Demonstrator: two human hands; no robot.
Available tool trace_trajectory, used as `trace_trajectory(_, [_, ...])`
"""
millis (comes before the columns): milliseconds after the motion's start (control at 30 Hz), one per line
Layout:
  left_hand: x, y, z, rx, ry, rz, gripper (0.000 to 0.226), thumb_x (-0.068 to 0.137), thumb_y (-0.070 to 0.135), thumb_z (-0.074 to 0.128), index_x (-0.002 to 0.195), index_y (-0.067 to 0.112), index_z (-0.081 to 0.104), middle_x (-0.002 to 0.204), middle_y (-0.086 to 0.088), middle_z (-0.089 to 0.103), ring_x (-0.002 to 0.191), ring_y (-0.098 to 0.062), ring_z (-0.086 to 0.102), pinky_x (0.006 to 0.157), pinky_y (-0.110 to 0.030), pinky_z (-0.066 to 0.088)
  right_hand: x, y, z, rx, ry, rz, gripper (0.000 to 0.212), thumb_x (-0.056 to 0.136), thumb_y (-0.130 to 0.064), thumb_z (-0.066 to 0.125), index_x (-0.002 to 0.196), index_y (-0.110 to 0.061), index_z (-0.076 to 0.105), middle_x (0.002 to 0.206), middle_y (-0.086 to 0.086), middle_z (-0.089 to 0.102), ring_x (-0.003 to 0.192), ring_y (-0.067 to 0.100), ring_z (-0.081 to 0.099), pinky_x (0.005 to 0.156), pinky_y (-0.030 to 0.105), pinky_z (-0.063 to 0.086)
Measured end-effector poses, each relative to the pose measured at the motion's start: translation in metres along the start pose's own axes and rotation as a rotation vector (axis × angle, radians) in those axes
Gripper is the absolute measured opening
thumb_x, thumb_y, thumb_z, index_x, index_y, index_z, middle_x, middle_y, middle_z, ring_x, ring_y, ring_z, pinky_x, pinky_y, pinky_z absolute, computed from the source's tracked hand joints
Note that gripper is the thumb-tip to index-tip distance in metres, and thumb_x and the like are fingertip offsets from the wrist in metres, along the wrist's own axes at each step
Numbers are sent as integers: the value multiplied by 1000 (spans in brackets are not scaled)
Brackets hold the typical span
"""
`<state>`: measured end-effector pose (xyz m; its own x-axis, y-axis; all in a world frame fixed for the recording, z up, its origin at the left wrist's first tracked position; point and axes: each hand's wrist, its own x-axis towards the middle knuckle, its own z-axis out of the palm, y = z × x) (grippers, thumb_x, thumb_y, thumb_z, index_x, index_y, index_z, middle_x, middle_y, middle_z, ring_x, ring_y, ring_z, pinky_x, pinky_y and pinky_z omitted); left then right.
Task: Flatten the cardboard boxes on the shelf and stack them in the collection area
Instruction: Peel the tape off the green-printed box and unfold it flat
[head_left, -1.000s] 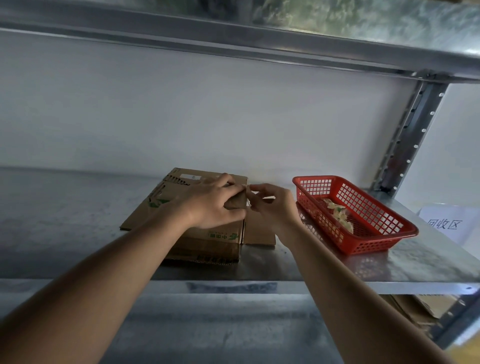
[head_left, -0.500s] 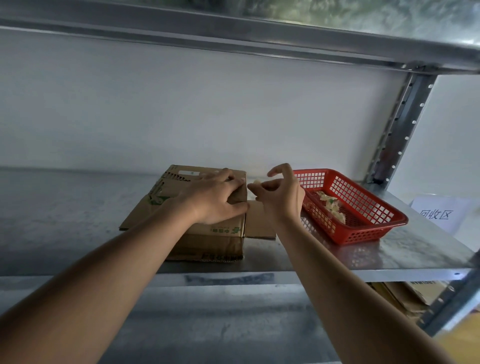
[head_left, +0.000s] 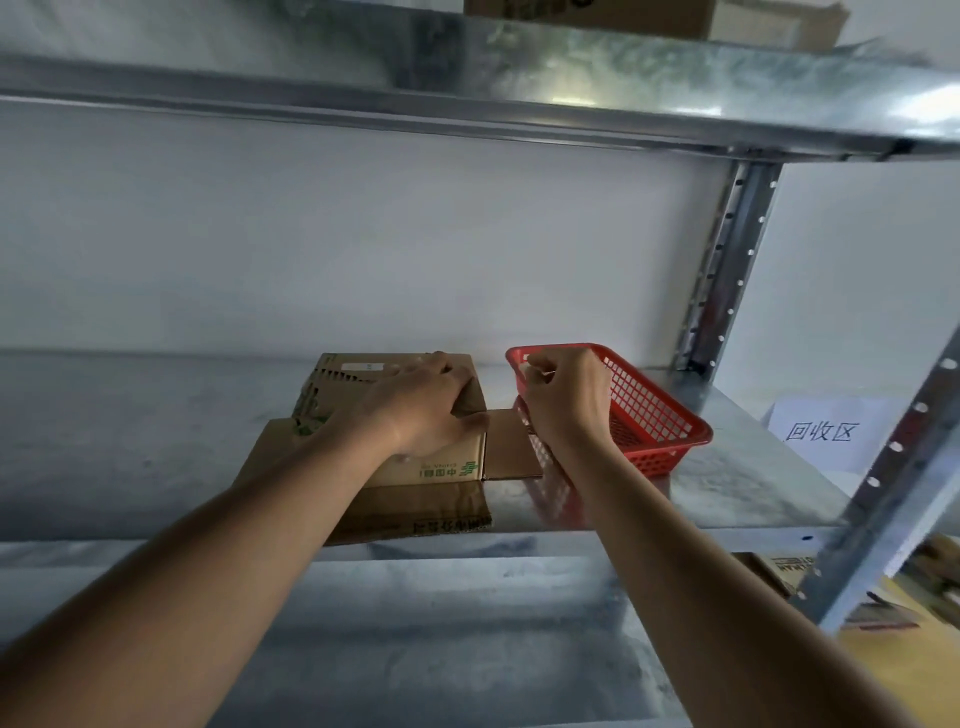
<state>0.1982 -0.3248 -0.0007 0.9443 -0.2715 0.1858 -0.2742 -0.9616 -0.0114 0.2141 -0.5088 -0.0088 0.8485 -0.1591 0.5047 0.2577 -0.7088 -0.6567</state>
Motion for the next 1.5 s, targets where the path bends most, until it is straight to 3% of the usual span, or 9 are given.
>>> trace_trajectory(100, [1,20,-2,-22,-17,-26,75,90,80,41,142,27,51,140,-1,50,120,-27,54,89,-42,48,3,14,-21,-65,54,-6,38,87,-7,74,124,-16,71,104,5,75,88,19,68,67,28,50])
trace_trajectory(200, [0,34,0,-33,-16,-53,77,89,81,41,144,28,50,144,0,49,125,-27,52,102,-47,46,4,31,-31,-154,-46,26,21,88,-9,76,109,-10,75,97,6,73,74,14,64,58,25,50])
trace_trajectory(433, [-17,42,1,-49,1,-122,85,97,73,43,162,21,27,169,2,24,149,-27,34,119,-51,33,2,50,-29,-490,-187,-144,21,100,-24,62,109,-5,65,113,13,66,108,28,60,108,43,42])
trace_trajectory(767, [-60,9,-14,42,-3,-346,95,88,87,37,160,25,30,161,-7,34,146,-33,36,118,-56,34,-2,29,-27,-280,-50,-200,25,93,-19,74,118,-14,72,119,12,62,108,30,60,84,38,54])
trace_trajectory(933, [-77,-7,-24,-80,-138,-532,107,75,94,49,158,30,30,153,-13,37,136,-41,44,110,-56,42,-9,7,-6,-1,-451,-377,22,105,-29,57,113,-14,72,114,5,69,78,12,67,49,12,44])
trace_trajectory(1067, [-88,-13,-28,-287,-61,-555,101,78,75,71,155,23,30,140,-12,41,115,-31,57,97,-48,55,-7,-5,9,116,-594,-258,22,103,-26,59,120,-12,63,113,6,65,83,15,67,48,14,49])
trace_trajectory(1200, [-97,-21,-29,-340,28,-591,114,73,67,82,158,22,20,150,-14,30,128,-35,52,103,-48,51,-7,-21,12,199,-505,-232,46,102,-32,61,145,-21,50,136,4,58,110,24,63,82,36,59])
trace_trajectory(1367, [-106,-32,-24,-371,211,-596,141,64,54,94,162,29,-5,155,-8,18,137,-35,44,103,-41,47,-12,-32,14,511,-499,42,37,106,-35,54,139,-20,51,127,4,62,103,19,66,68,29,57])
trace_trajectory(1500, [-112,-42,-15,-457,364,-621,140,57,45,100,159,29,4,151,-7,28,135,-29,42,105,-42,48,-10,-35,12,655,-505,275,34,107,-40,48,110,-13,68,105,10,72,100,27,67,88,42,58])
